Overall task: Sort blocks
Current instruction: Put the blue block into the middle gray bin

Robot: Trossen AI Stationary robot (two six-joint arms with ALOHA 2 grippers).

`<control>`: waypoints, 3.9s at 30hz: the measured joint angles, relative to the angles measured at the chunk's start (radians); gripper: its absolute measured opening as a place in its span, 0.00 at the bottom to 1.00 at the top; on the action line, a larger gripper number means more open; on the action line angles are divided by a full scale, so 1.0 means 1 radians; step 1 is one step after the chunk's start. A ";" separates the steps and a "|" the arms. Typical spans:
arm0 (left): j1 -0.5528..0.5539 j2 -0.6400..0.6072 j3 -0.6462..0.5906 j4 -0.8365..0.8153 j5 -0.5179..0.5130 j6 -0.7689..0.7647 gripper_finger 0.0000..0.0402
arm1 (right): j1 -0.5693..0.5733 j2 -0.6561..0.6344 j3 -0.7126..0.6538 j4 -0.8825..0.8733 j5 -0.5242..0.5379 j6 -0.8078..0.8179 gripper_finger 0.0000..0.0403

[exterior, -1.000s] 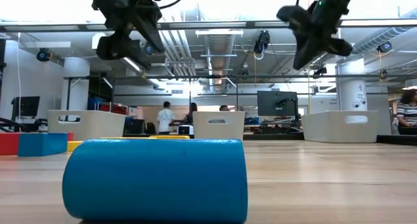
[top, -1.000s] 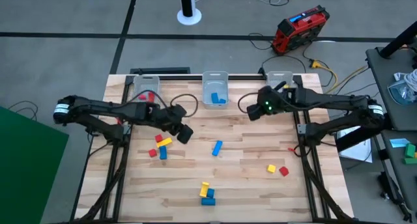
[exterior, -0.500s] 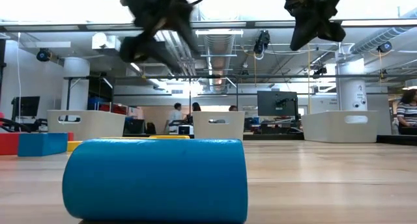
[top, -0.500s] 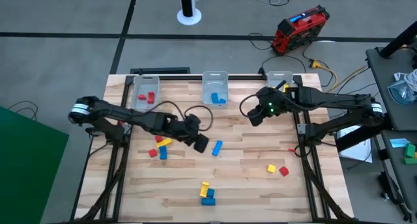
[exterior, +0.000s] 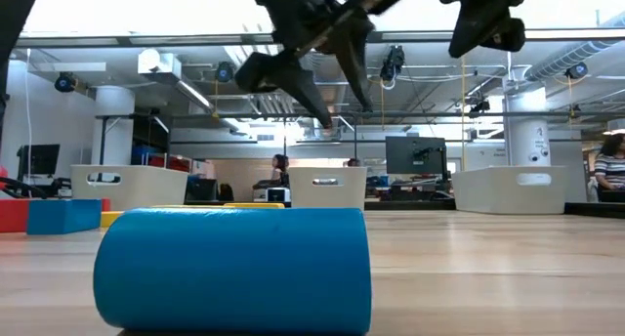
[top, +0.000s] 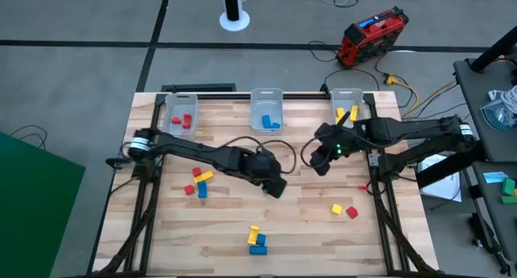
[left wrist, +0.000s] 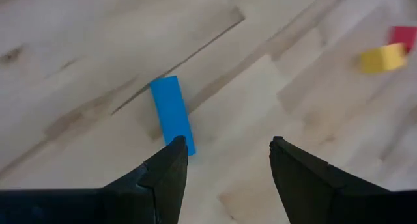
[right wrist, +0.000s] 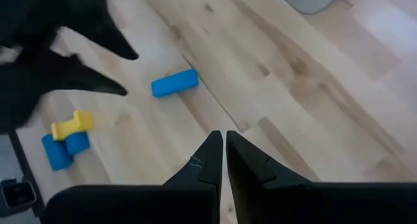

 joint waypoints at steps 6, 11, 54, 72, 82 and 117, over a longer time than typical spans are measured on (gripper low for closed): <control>-0.002 0.114 0.104 -0.107 -0.002 -0.045 0.48 | 0.033 -0.035 -0.002 -0.014 0.007 -0.011 0.03; -0.002 0.164 0.136 -0.108 -0.003 -0.045 0.48 | 0.033 -0.073 -0.006 -0.017 0.009 -0.023 0.03; 0.012 0.306 0.133 -0.101 -0.054 0.022 0.57 | 0.033 -0.129 -0.043 -0.027 0.010 -0.050 0.03; 0.011 0.306 0.133 -0.101 -0.045 0.044 0.17 | 0.033 -0.129 -0.043 -0.027 0.010 -0.100 0.03; 0.020 0.254 0.262 -0.318 -0.013 0.089 0.17 | 0.033 -0.129 -0.044 -0.026 0.010 -0.123 0.03; 0.659 0.125 0.301 -0.188 0.065 0.506 0.18 | -0.212 -0.127 -0.044 0.141 0.061 -0.131 0.03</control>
